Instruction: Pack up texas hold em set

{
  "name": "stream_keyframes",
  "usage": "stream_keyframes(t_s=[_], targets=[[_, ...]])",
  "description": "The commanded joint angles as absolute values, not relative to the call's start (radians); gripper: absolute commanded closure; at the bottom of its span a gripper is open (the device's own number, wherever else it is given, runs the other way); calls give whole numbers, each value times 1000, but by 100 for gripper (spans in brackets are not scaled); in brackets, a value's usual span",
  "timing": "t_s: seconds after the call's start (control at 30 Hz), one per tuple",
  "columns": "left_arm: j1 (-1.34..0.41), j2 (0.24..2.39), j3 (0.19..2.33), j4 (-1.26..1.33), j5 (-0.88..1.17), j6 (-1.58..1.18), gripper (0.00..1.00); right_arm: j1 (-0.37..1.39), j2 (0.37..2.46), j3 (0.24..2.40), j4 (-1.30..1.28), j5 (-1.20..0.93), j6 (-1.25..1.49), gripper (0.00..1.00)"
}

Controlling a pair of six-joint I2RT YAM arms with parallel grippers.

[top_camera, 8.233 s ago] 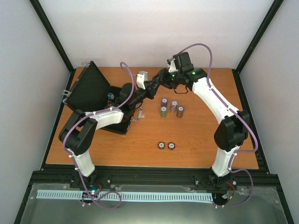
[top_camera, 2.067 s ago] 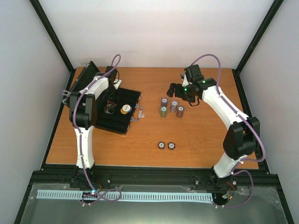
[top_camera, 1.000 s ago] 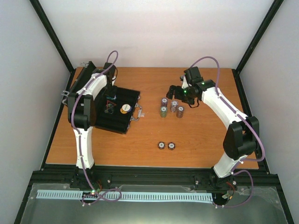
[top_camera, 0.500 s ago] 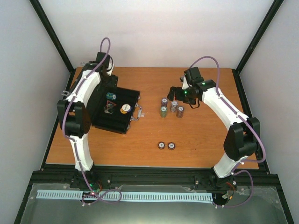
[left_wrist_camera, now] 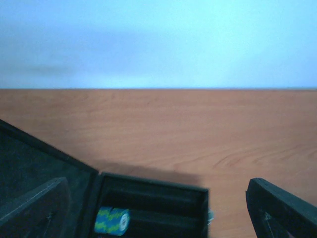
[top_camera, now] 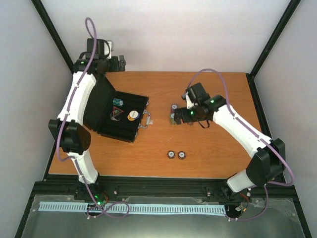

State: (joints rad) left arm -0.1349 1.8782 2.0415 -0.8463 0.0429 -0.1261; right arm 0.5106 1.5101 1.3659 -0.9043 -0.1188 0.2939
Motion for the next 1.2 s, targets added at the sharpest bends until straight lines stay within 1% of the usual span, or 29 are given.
stream_keyframes(t_s=[0.0, 0.17, 0.27, 0.4, 0.5, 0.63, 0.8, 0.97, 1.17], targets=[[-86, 1802, 2048, -697, 188, -345, 0, 597, 1443, 1275, -979, -26, 250, 0], [-74, 1802, 2076, -756, 257, -363, 0, 662, 1388, 1165, -1007, -26, 243, 0], [-74, 1756, 2018, -754, 296, -343, 0, 688, 1371, 1115, -1019, -19, 230, 0], [-74, 1682, 1930, -730, 287, -347, 0, 713, 1368, 1063, -1016, -37, 214, 1], [-74, 1665, 1927, -769, 283, -347, 0, 721, 1372, 1033, -993, -69, 216, 4], [-74, 1636, 1904, -794, 338, -327, 0, 730, 1394, 993, -961, -132, 210, 6], [-74, 1571, 1809, -778, 333, -328, 0, 738, 1437, 986, -931, -154, 214, 7], [-74, 1539, 1758, -803, 336, -313, 0, 738, 1479, 1007, -924, -148, 245, 7], [-74, 1524, 1706, -833, 314, -280, 0, 738, 1500, 972, -898, -168, 268, 7]])
